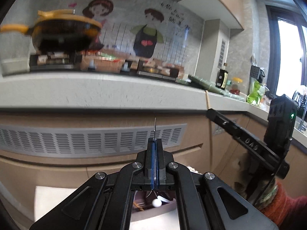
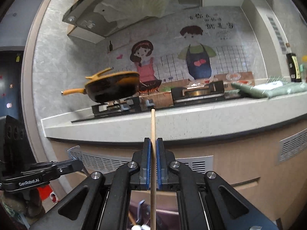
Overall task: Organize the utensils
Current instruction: 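Open both grippers to drop the shovel and chopstick into the holder, then move the right gripper to the smiley spoon while the left approaches the other chopstick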
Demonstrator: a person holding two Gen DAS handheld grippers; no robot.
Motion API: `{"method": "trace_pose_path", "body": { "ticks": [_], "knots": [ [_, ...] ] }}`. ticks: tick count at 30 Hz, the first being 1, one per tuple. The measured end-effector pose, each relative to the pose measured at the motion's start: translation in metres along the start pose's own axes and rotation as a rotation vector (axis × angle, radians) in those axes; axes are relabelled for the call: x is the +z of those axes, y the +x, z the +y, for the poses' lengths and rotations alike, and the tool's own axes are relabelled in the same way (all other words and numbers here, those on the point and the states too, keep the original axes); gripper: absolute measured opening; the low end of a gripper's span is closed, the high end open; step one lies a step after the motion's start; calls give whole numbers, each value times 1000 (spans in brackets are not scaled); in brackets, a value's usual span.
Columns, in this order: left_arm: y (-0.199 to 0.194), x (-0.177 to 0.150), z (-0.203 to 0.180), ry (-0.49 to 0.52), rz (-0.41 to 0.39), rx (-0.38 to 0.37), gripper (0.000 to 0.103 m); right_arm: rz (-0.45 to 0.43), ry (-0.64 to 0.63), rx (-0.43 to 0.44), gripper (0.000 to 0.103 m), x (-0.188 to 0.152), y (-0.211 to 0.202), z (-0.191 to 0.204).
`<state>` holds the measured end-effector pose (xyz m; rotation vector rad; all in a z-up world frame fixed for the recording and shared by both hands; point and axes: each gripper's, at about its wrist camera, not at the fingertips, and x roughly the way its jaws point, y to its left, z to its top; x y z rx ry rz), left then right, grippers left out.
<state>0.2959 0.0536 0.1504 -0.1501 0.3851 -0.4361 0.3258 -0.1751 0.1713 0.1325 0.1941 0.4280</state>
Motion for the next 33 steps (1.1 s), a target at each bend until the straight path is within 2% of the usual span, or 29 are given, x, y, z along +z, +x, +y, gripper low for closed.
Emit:
{"method": "trace_pose_path", "body": {
  "ticks": [6,12,13,15,17,18,19,22,26,33],
  "knots": [
    [44,-25,20,-43,75,-18,0,58,45,-20,6,-37,51,-27],
    [71,-55,23,-54,154,-12,1,59,-4,-108,6,-72,61,-38],
    [75,-59,23,-59,173,-13,4,68,-3,-107,8,-77,60,-40],
    [76,-66,21,-75,199,-28,9,165,22,-60,8,-82,60,-46],
    [70,-69,18,-69,209,-13,25,258,39,-20,8,-83,54,-49],
    [63,-69,15,-60,205,-4,35,260,30,-29,8,-81,45,-48],
    [57,-70,12,-55,199,2,37,251,15,-37,10,-80,34,-46],
    [35,-73,7,-53,186,28,37,281,-28,-26,16,-79,3,-38],
    [8,-89,3,-51,207,67,37,402,-90,-7,16,-97,-28,-21],
    [-21,-157,0,-52,376,123,37,670,-179,49,16,-176,-59,12]
  ]
}}
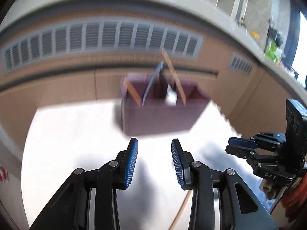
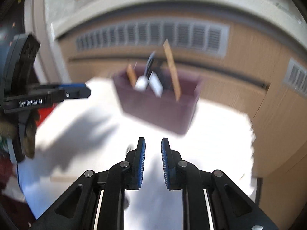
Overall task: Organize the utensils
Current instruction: 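Move the right gripper to the smiley spoon while the left approaches the other chopstick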
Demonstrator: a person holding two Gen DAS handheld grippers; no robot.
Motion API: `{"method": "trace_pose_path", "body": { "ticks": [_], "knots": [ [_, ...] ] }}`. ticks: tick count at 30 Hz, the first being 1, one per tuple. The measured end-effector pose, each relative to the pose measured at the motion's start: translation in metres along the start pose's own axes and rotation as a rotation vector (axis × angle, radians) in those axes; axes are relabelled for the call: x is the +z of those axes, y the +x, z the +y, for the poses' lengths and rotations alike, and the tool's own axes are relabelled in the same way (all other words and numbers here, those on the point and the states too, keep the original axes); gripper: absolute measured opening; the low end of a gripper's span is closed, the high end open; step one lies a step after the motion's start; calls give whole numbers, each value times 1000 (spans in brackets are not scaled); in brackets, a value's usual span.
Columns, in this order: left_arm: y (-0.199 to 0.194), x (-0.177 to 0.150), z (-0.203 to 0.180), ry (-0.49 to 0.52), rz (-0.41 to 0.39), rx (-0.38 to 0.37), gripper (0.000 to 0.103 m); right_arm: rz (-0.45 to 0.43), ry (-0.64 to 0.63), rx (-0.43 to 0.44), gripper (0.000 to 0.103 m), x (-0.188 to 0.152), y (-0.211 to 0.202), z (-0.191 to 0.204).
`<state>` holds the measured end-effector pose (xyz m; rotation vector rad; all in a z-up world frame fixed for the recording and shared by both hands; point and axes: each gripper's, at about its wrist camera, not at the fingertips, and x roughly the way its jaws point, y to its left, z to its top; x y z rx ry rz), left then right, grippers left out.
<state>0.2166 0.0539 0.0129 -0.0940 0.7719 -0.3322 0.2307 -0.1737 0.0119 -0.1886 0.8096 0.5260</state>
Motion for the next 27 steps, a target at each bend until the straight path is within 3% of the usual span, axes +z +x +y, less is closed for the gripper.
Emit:
{"method": "trace_pose_path", "body": {
  "ticks": [4,10,21,24,27],
  "knots": [
    [3,-38,-6,-7,102,-13,37,100,26,46,16,-31,17,15],
    [-1,-81,1,-21,177,18,37,146,70,78,16,-55,31,29],
    [-2,-83,-3,-11,192,6,37,177,-30,-45,16,-44,69,49],
    [0,-81,-9,5,194,-2,37,185,-4,-53,5,-42,72,45],
    [4,-78,-14,19,200,-13,37,191,39,-68,5,-45,65,30]
  ]
}}
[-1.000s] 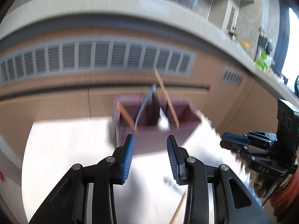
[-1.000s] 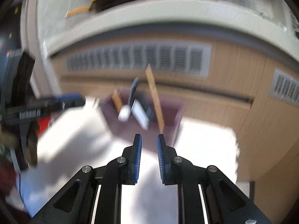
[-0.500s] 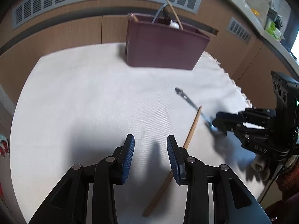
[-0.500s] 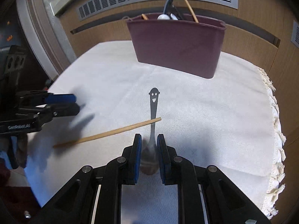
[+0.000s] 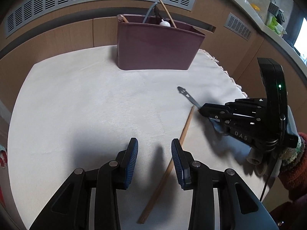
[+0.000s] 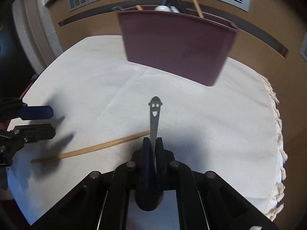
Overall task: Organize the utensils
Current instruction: 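Move the right gripper to the smiley spoon while the left approaches the other chopstick, then grasp the smiley-face spoon with the right gripper while the left grasps the chopstick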
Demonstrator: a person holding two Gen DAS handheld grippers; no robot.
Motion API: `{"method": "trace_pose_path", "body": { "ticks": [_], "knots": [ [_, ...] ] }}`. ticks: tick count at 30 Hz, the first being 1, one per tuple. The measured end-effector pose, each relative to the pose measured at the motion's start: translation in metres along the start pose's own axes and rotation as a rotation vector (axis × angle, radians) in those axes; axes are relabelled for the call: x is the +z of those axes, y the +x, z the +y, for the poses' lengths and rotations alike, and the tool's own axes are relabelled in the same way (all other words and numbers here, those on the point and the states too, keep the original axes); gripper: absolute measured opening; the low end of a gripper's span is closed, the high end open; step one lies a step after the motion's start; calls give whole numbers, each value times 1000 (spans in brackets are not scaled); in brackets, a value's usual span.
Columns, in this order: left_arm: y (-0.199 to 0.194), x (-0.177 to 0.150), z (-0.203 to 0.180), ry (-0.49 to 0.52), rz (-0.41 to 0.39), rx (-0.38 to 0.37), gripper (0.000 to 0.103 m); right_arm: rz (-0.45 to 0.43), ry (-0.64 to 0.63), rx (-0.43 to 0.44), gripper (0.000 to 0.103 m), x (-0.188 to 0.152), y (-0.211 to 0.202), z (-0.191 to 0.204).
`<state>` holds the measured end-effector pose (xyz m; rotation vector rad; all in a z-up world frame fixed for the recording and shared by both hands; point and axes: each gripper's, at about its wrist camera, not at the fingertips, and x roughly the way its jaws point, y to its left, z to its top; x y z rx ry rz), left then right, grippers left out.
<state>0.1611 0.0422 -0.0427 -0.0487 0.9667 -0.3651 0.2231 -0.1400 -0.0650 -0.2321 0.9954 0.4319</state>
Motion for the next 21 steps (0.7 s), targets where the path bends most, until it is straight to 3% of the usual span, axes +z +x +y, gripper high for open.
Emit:
{"method": "trace_pose_path", "body": {
  "ticks": [7,11,13,15,17,21],
  "knots": [
    [17,1,-12,37,68,-29,37,5,110,-41,5,-25,-20,-48],
    [33,-5,-27,91,143,-60,37,-43,144,58,7,-42,-40,-61],
    [33,-7,-35,127,134,-34,37,-79,169,93,12,-52,-54,-67],
    [33,-6,-40,137,135,-31,37,-95,163,68,20,-61,-65,-65],
    [34,-5,-40,135,133,-17,37,-99,136,39,20,-70,-71,-56],
    [37,0,-37,129,112,44,37,-22,47,3,20,-97,-72,-36]
  ]
}}
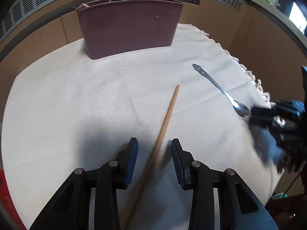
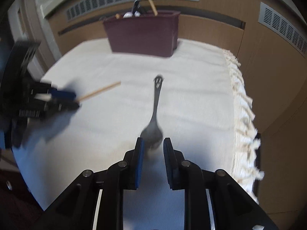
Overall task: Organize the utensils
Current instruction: 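Grasp the smiley-face spoon with the right gripper while the left grasps the chopstick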
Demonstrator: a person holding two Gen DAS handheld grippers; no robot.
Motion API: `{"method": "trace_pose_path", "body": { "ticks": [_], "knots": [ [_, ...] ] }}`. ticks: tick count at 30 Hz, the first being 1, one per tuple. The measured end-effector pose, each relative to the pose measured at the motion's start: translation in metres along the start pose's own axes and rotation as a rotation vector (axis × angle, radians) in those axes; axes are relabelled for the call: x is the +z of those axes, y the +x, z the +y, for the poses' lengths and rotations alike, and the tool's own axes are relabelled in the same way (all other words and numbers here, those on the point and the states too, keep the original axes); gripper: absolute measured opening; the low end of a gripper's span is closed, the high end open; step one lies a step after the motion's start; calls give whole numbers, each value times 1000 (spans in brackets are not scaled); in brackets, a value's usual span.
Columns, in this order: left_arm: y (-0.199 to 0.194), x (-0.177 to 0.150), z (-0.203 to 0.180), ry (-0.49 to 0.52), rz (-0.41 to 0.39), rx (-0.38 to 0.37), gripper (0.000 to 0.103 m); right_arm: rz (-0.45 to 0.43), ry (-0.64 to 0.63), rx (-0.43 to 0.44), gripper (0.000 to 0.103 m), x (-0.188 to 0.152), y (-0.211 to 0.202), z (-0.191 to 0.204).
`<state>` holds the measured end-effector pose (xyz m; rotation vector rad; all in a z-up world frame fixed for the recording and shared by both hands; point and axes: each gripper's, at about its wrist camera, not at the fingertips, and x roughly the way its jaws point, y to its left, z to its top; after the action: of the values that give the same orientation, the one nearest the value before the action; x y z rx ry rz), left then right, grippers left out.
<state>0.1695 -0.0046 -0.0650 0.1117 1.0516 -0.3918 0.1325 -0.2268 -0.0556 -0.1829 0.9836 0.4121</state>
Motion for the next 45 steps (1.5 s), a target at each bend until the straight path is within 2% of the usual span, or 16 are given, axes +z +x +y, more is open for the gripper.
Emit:
{"method": "trace_pose_path", "body": {
  "ticks": [2,4,7,11,14,17,20,25,28,29,30,31,33,37,41,45],
  "knots": [
    [0,2,5,-15,-7,39,37,15,-24,-10,20,-8,4,5],
    [1,4,12,-34,-11,61,37,-24,-39,-55,20,-11,2,11],
    [0,4,18,-53,-8,65,37,-42,27,-58,22,-4,7,4],
    [-3,1,19,-64,-7,39,37,-54,73,-50,26,11,19,-2],
    [-5,0,19,-77,-3,-9,37,-52,52,-58,29,21,28,2],
    [-4,2,15,-77,1,-19,37,-49,19,-75,30,28,35,6],
    [-1,5,8,-43,17,3,37,-41,-20,-99,25,35,38,8],
    [6,11,-7,35,58,71,37,-53,-30,-122,25,39,36,4],
    [8,15,-8,37,71,70,37,-77,-15,-120,25,35,27,0],
    [8,16,-7,34,69,62,35,-84,-11,-121,9,35,24,-1],
    [7,16,-5,29,61,57,26,-103,-2,-130,1,35,18,-4],
    [6,16,-6,25,52,57,11,-113,4,-131,1,36,15,-6],
    [4,16,-6,9,34,41,6,-179,25,-131,1,42,-3,-11],
    [-5,17,-8,-21,-34,9,6,-234,2,-119,2,57,-23,-14],
    [-33,22,-1,-77,-147,-17,6,-126,8,5,16,68,-3,-23],
    [-59,29,15,-148,-256,-23,6,-24,4,-9,17,77,35,-21]
  ]
}}
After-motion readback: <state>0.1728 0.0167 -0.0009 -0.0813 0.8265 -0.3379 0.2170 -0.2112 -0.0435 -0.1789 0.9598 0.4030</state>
